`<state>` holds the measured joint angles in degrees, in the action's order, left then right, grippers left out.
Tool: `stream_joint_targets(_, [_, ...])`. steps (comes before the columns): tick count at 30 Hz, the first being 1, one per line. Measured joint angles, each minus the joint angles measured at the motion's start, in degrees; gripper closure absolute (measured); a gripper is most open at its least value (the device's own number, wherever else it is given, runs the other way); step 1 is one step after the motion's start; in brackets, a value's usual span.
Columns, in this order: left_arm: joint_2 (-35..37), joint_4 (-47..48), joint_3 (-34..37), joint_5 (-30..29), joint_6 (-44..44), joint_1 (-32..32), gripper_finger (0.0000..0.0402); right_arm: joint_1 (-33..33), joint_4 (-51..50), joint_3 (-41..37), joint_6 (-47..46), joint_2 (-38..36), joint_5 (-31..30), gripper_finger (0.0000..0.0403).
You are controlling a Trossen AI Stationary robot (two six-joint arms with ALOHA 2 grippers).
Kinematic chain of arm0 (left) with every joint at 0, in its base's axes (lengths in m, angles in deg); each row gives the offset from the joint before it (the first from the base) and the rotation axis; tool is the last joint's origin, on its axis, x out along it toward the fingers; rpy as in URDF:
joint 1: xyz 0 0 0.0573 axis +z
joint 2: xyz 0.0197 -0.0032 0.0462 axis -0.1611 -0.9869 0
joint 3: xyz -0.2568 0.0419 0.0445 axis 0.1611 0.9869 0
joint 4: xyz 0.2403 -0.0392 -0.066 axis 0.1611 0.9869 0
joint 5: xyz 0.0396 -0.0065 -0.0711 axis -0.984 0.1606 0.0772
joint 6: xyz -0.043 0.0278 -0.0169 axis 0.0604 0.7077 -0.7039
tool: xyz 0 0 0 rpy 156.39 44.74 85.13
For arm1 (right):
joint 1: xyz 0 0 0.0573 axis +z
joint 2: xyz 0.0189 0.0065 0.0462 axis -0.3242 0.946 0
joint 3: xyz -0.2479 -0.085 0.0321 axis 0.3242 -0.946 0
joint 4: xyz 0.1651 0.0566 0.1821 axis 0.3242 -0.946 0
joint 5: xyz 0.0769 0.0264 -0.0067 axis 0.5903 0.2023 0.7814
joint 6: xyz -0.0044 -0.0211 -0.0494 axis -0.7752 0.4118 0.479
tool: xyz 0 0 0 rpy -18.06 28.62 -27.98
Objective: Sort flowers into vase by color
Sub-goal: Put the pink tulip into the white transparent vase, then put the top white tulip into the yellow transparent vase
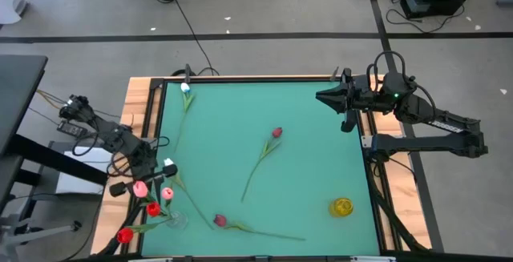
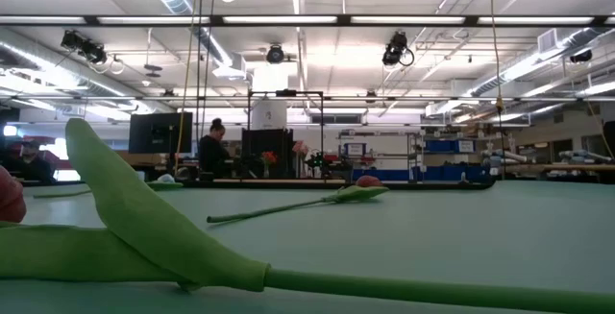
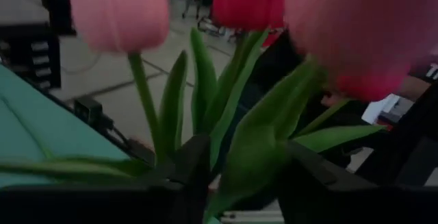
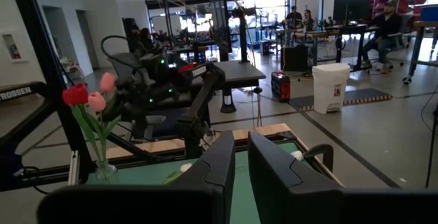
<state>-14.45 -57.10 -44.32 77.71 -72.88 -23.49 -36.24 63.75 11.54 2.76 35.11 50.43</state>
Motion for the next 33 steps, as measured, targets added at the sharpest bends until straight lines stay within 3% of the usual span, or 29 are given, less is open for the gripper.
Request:
stream_joint_targets(8, [-2.2,-0.1,-4.3,0.0,-3.3,-3.2,0.021,0.0,0.0,0.0,0.0,0.0,0.0,0.035])
stream_joint_targets(17, [-2.6,15.7,-14.9,-2.1,2.0,-3.3,0.0209,0.0,0.0,0.0,0.0,0.0,0.0,0.035])
stream_joint_targets(26, [-4.5,27.2,-27.4,-16.3,6.2,-3.2,0.0209,0.0,0.0,0.0,0.0,0.0,0.0,0.035])
stream_joint_targets(33, [-4.7,33.6,-33.6,-32.5,-2.9,-1.1,0.0209,0.0,0.0,0.0,0.0,0.0,0.0,0.035])
